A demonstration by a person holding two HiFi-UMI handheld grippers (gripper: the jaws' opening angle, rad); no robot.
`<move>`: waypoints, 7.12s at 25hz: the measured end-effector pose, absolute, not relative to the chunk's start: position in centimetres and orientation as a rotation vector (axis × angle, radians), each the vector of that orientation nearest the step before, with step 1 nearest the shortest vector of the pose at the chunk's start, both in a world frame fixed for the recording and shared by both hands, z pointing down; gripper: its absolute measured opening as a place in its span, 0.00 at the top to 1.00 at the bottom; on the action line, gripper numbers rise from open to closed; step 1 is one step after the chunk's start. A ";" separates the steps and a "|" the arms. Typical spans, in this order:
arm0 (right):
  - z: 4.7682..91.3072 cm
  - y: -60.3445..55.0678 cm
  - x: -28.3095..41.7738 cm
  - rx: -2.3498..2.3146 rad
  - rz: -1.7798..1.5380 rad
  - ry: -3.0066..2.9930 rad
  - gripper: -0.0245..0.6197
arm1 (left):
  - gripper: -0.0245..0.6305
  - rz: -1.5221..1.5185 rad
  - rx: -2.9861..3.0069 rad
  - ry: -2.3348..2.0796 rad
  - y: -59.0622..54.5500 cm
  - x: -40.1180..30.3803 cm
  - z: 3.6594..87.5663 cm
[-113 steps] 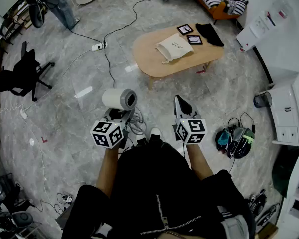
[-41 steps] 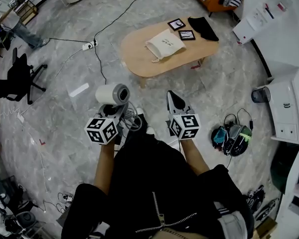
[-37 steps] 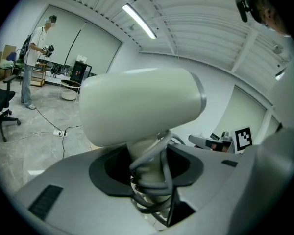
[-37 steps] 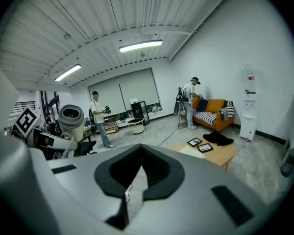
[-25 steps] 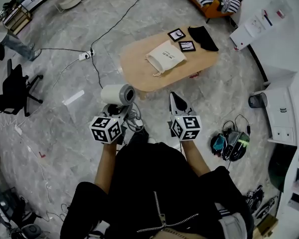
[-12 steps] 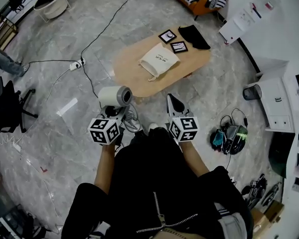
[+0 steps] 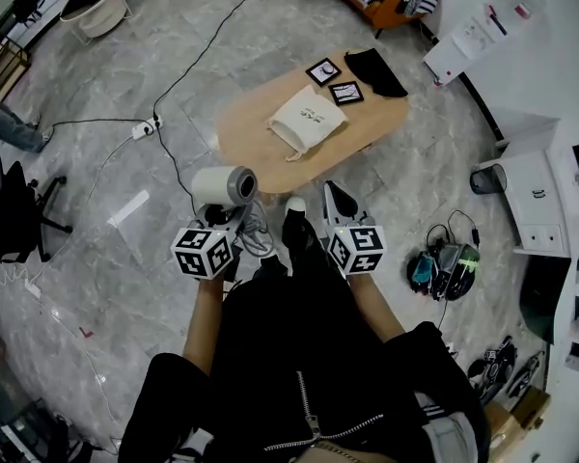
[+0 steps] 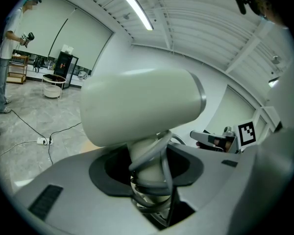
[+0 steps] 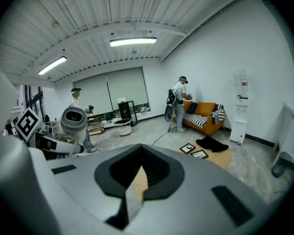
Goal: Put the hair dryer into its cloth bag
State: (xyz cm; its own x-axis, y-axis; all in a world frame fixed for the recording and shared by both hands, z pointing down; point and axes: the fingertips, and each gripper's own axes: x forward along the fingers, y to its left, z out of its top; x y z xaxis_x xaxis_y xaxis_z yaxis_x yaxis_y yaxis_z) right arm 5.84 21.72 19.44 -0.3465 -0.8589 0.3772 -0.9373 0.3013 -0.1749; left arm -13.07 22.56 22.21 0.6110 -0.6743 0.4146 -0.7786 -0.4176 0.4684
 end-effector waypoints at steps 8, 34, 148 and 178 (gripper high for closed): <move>20.0 17.4 5.9 1.641 0.577 -2.372 0.95 | 0.68 0.234 2.200 -1.140 18.8 -12.5 22.1; 23.4 -0.5 8.2 1.342 0.708 -2.444 0.95 | 0.68 0.222 2.040 -1.253 5.5 -8.9 23.8; 57.5 -6.2 1.8 0.927 0.828 -2.195 0.89 | 0.69 1.442 2.081 -0.402 -1.6 -5.3 65.9; 60.3 -4.1 2.1 0.846 0.929 -2.162 0.89 | 0.66 1.614 2.055 -0.438 -3.5 -2.2 72.2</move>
